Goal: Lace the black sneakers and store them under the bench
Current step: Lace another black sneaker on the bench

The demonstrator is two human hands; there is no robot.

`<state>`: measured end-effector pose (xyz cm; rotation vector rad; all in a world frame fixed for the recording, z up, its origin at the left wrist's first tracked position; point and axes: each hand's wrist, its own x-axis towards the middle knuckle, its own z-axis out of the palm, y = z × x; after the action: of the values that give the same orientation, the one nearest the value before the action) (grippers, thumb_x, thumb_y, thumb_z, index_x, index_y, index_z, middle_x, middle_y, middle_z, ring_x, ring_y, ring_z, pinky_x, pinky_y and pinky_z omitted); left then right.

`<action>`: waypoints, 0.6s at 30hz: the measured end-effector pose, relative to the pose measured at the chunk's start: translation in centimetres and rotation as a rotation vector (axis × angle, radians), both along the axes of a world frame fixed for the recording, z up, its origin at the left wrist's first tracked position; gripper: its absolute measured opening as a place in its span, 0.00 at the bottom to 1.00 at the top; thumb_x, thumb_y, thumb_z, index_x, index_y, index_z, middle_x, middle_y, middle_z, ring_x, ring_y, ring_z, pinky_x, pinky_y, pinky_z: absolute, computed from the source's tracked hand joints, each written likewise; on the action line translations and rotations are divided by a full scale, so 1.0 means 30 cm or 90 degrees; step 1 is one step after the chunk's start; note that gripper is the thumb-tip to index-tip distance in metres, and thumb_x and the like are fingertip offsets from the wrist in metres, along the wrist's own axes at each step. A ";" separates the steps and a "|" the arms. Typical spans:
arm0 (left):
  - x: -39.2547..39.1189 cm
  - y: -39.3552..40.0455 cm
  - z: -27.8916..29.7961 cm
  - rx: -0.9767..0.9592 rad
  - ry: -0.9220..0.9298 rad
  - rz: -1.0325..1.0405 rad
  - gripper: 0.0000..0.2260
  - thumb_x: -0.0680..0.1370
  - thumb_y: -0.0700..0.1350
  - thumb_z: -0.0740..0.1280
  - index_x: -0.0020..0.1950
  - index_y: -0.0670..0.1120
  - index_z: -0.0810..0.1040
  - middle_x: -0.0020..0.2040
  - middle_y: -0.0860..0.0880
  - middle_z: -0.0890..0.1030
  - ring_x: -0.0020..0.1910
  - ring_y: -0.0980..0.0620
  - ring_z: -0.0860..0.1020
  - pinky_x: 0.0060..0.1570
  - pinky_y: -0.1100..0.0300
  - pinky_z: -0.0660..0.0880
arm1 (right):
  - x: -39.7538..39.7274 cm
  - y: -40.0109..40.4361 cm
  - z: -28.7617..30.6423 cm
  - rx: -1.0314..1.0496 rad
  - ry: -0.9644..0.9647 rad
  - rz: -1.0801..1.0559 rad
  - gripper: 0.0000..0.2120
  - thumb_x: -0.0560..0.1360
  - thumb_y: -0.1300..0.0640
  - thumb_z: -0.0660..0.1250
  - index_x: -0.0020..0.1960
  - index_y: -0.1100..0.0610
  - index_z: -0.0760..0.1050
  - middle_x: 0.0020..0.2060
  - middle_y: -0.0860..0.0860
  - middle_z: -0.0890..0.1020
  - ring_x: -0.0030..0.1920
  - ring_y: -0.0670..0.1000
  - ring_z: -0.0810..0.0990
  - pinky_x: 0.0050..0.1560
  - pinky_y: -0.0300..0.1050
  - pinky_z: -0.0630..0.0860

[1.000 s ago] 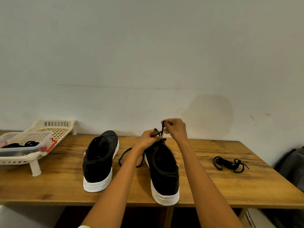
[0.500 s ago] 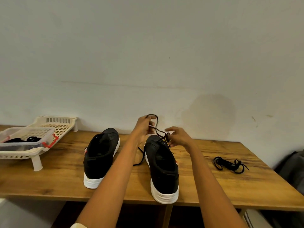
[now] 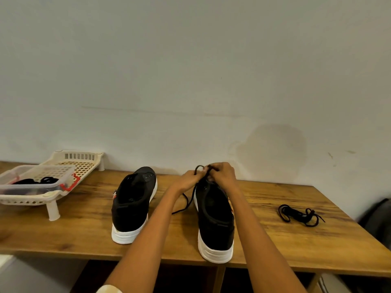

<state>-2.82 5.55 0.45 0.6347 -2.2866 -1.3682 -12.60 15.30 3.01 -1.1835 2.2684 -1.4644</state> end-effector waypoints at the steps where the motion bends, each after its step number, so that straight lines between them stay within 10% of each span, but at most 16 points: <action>1: 0.005 -0.004 -0.010 -0.004 -0.038 -0.017 0.10 0.81 0.49 0.60 0.47 0.45 0.76 0.44 0.46 0.78 0.45 0.48 0.76 0.49 0.55 0.72 | 0.001 -0.003 0.001 -0.049 -0.056 -0.010 0.11 0.75 0.69 0.61 0.49 0.63 0.82 0.37 0.56 0.81 0.30 0.44 0.80 0.32 0.31 0.77; 12: 0.012 -0.045 -0.030 -0.025 -0.038 -0.005 0.11 0.77 0.48 0.67 0.42 0.42 0.81 0.39 0.44 0.77 0.42 0.50 0.75 0.47 0.55 0.71 | -0.047 0.058 0.194 -0.764 -0.502 -0.017 0.12 0.78 0.72 0.58 0.42 0.62 0.76 0.36 0.55 0.78 0.33 0.50 0.76 0.37 0.40 0.77; 14: 0.000 -0.050 -0.019 -0.087 -0.035 0.040 0.08 0.75 0.50 0.69 0.42 0.46 0.83 0.41 0.47 0.82 0.45 0.50 0.79 0.55 0.52 0.73 | -0.048 0.052 0.189 -0.721 -0.471 -0.012 0.12 0.78 0.72 0.58 0.42 0.62 0.77 0.36 0.55 0.78 0.33 0.50 0.76 0.35 0.40 0.75; 18: -0.003 -0.025 0.043 -0.138 0.038 0.157 0.07 0.74 0.51 0.71 0.47 0.49 0.85 0.49 0.49 0.84 0.52 0.49 0.79 0.57 0.51 0.73 | -0.051 0.031 0.076 -0.188 -0.187 -0.029 0.09 0.74 0.70 0.64 0.48 0.65 0.82 0.35 0.55 0.82 0.31 0.49 0.79 0.38 0.43 0.79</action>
<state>-2.90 4.80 1.74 0.7620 -2.1856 -0.9961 -14.14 16.22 5.28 -0.9137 1.9445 -1.8998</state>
